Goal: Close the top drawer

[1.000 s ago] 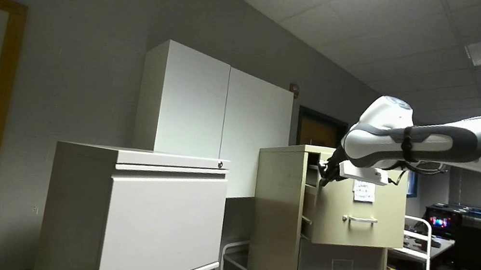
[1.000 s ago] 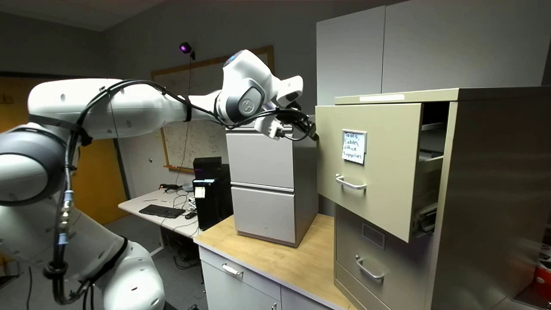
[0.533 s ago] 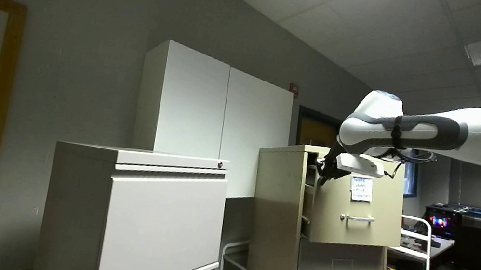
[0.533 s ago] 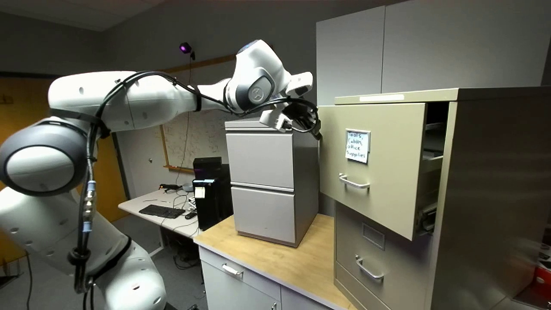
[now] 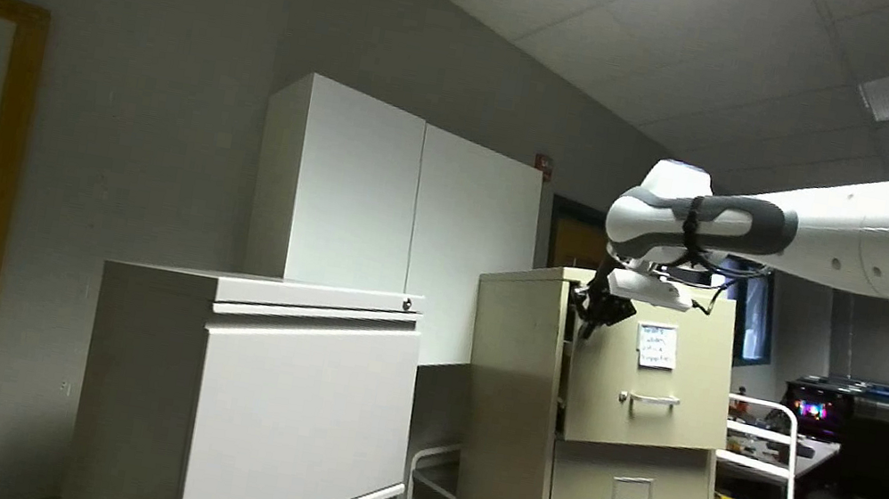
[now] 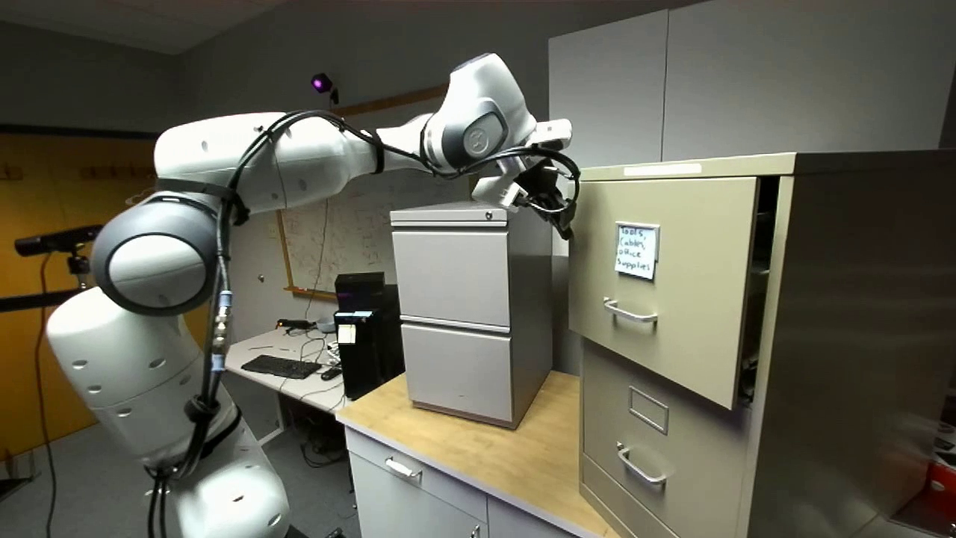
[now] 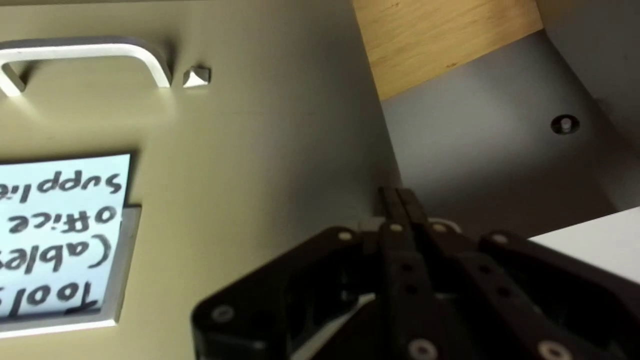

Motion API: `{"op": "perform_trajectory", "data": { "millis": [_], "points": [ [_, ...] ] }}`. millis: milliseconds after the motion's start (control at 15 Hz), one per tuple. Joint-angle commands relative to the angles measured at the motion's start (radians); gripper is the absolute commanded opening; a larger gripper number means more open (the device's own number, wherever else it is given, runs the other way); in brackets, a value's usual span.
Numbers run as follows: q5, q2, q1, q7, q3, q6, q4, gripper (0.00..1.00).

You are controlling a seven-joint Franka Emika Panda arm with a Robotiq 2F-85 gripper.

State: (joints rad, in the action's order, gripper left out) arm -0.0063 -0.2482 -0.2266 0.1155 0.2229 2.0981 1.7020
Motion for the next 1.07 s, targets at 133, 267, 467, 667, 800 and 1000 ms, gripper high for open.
{"op": "perform_trajectory", "data": {
  "millis": [133, 267, 467, 667, 800, 1000],
  "points": [
    [0.149, 0.259, 0.001, -0.077, 0.065, -0.058, -0.305, 0.01],
    [0.195, 0.311, -0.011, -0.088, 0.077, -0.108, -0.378, 0.01],
    [0.256, 0.386, -0.036, -0.095, 0.088, -0.176, -0.483, 0.01],
    [0.294, 0.446, -0.067, -0.092, 0.084, -0.26, -0.582, 0.01],
    [0.321, 0.47, -0.085, -0.09, 0.078, -0.328, -0.633, 0.01],
    [0.331, 0.499, -0.109, -0.131, 0.068, -0.38, -0.686, 0.01]
  ]
}}
